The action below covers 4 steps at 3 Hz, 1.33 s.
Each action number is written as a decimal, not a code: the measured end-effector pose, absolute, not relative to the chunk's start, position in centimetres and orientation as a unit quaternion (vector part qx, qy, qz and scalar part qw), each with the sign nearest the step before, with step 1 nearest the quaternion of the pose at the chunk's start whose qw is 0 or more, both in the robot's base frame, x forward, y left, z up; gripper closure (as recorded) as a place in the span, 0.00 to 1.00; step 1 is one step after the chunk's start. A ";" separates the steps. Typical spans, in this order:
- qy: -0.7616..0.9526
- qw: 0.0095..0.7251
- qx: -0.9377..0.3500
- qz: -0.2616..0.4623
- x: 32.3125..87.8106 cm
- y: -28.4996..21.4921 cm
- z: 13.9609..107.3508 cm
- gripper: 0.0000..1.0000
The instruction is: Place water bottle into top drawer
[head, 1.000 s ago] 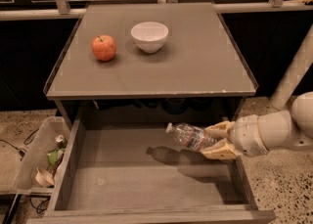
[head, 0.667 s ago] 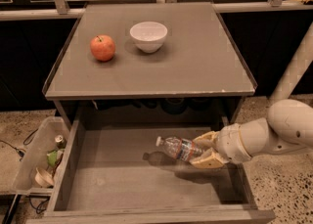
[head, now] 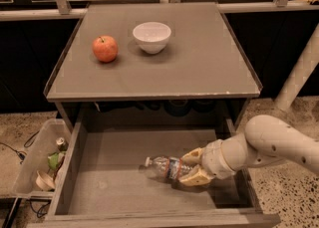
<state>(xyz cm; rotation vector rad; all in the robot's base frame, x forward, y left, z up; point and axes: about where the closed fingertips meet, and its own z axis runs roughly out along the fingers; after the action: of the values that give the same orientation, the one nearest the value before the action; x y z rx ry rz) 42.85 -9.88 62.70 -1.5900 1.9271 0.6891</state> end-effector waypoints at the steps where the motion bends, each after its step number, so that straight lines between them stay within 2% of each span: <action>1: 0.719 0.283 -0.589 0.237 42.9 -8.0 61.7 1.00; 2: 0.732 0.308 -0.568 0.216 43.7 -6.9 61.3 1.00; 4: 0.733 0.315 -0.565 0.208 44.2 -6.9 61.3 0.59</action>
Offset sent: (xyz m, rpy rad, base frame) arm 0.0203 0.0391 -0.0163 -0.0025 -0.1390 -0.1875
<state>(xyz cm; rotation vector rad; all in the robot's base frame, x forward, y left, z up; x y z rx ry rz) 44.21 -6.93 61.33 -1.4894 1.9321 0.5490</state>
